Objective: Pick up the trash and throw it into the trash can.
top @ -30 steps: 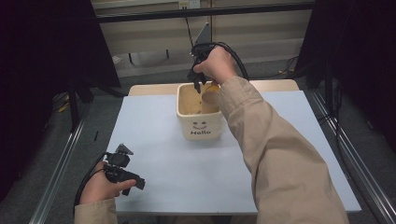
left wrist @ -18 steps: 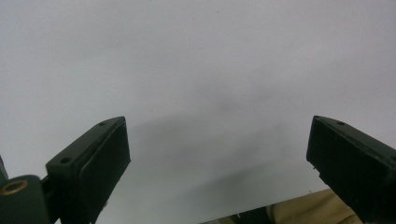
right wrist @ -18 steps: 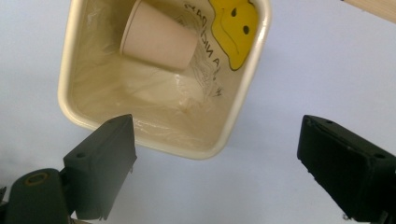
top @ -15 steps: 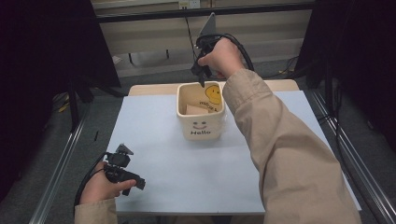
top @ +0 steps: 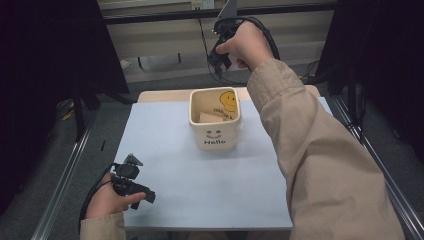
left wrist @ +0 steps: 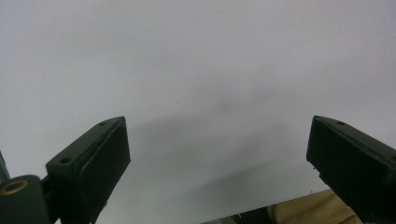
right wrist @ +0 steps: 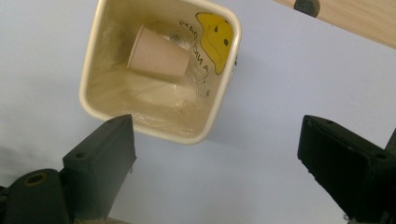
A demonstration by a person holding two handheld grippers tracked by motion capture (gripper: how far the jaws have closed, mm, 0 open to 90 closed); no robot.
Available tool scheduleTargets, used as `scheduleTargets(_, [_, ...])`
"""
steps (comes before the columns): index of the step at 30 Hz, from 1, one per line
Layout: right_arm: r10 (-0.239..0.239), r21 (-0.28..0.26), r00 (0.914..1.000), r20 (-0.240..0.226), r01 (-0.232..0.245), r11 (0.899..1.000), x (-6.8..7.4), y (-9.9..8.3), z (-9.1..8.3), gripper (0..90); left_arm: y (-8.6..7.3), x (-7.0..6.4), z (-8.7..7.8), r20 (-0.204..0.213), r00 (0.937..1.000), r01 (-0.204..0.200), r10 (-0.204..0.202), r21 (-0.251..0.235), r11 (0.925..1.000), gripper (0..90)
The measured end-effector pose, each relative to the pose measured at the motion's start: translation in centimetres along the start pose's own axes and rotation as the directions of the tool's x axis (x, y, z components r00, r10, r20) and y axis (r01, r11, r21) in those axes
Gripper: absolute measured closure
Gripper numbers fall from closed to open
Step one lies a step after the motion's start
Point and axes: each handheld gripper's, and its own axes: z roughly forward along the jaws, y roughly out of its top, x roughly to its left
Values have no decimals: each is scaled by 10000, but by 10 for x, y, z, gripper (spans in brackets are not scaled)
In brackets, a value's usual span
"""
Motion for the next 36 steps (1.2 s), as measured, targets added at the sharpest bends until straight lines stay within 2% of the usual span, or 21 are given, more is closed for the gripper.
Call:
scheduleTargets(2, [126,-63,9999,25,-126,9999,-1,0,-3,110,0,0,0,3,10000,-12,12,-4,10000,59])
scheduleTargets(9, [-12,-105,10000,40,13,9999,-3,-5,0,93,0,2,0,-106,9999,-56,54,-109,9999,59])
scheduleTargets(11, [-6,-89,10000,41,7,10000,-6,-8,1,87,0,2,0,-70,9999,104,-105,-223,9997,59])
scheduleTargets(12, [-41,-53,10000,83,41,10000,-8,-9,2,88,0,3,0,-74,9999,-86,86,-80,9999,59])
scheduleTargets(13, [58,-30,10000,72,-58,10000,-10,-11,2,88,-1,2,1,7,10000,40,-40,-70,10000,59])
scheduleTargets(16, [40,-58,10000,90,-39,10000,-17,-16,2,87,-1,2,0,-63,10000,25,-26,-52,10000,59])
scheduleTargets(17, [246,-114,9996,135,-245,9996,-27,-23,0,87,-1,1,0,-55,10000,50,-51,-149,9999,59])
scheduleTargets(20, [417,-183,9991,121,-415,9990,-41,-33,0,87,0,0,0,-70,9999,-72,71,-38,10000,59])
scheduleTargets(23, [605,-197,9980,193,-601,9980,-56,-45,1,86,0,-2,0,8,10000,-12,12,-63,10000,59])
scheduleTargets(24, [605,-197,9980,193,-601,9980,-56,-45,1,86,0,-2,1,-139,9998,-150,148,-125,9998,59])
scheduleTargets(25, [686,-181,9974,209,-682,9975,-65,-53,4,86,0,-2,0,-207,9997,-150,148,-97,9998,59])
scheduleTargets(27, [747,-167,9970,206,-743,9971,-75,-61,8,87,0,-2,0,-175,9998,-121,119,-94,9999,59])
scheduleTargets(31, [904,-146,9955,270,-901,9958,-86,-72,14,86,1,-3,-2,-156,9998,-127,126,-66,9999,59])
scheduleTargets(33, [926,-18,9950,361,-926,9957,-95,-84,22,85,0,-3,-1,-186,9997,-173,171,-137,9998,59])
scheduleTargets(36, [933,66,9949,380,-936,9956,-101,-94,32,85,0,-4,-1,-132,9998,-118,116,-170,9998,59])
